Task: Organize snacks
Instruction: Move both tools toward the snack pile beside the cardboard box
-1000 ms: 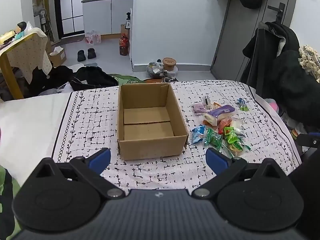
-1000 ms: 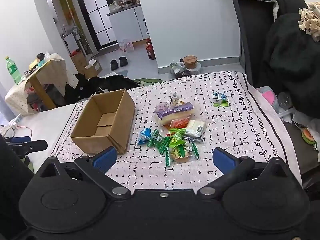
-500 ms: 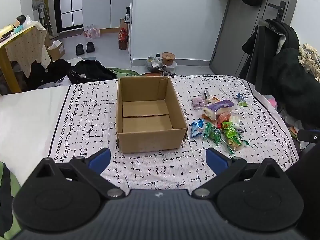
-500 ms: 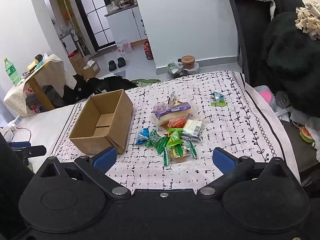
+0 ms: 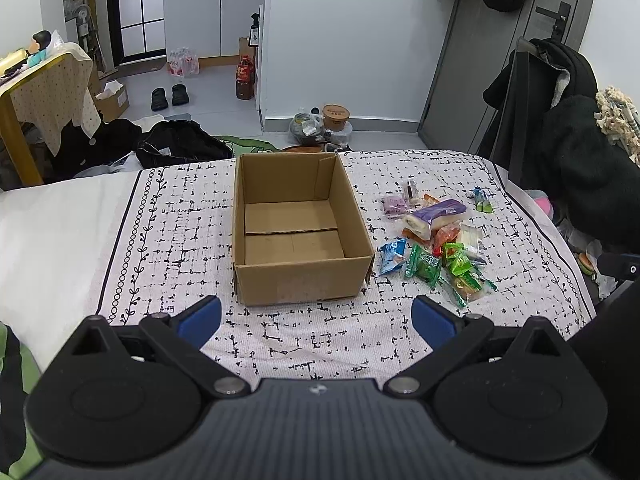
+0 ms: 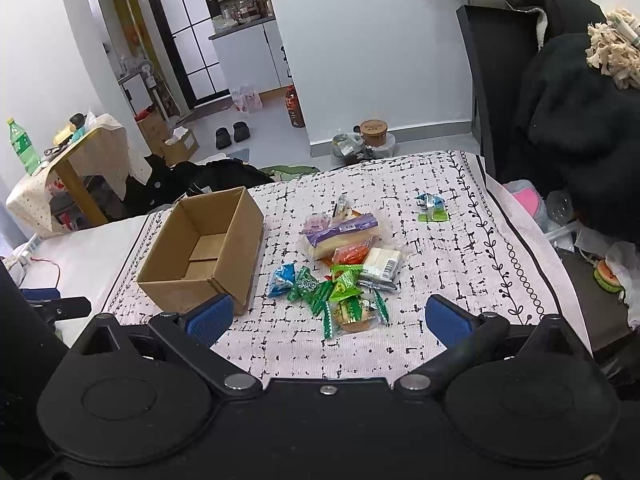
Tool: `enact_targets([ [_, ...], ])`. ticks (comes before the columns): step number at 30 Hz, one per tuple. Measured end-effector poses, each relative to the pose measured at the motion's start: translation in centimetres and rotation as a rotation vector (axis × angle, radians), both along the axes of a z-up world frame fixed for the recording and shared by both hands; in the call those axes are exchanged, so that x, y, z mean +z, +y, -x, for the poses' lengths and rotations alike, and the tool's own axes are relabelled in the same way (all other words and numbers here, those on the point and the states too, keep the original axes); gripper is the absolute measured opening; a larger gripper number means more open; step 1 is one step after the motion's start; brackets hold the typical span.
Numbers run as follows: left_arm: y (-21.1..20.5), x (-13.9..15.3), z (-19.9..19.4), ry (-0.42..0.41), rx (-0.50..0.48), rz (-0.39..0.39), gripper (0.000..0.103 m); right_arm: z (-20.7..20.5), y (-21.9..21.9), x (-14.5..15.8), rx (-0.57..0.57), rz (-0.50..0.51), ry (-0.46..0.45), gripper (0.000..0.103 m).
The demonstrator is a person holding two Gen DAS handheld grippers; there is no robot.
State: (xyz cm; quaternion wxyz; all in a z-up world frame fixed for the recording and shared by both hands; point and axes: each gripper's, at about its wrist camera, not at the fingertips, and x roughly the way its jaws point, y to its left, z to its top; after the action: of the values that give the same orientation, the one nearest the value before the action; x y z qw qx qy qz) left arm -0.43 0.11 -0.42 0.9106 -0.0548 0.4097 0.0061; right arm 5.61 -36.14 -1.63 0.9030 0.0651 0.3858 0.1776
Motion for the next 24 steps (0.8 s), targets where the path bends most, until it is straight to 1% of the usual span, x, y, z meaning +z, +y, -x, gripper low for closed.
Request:
enact_targets([
  [24, 0.2, 0.39, -0.13, -0.002, -0.011, 0.014, 0.101, -0.03, -0.12, 0.27, -0.007, 0.011, -0.017, 0.103],
])
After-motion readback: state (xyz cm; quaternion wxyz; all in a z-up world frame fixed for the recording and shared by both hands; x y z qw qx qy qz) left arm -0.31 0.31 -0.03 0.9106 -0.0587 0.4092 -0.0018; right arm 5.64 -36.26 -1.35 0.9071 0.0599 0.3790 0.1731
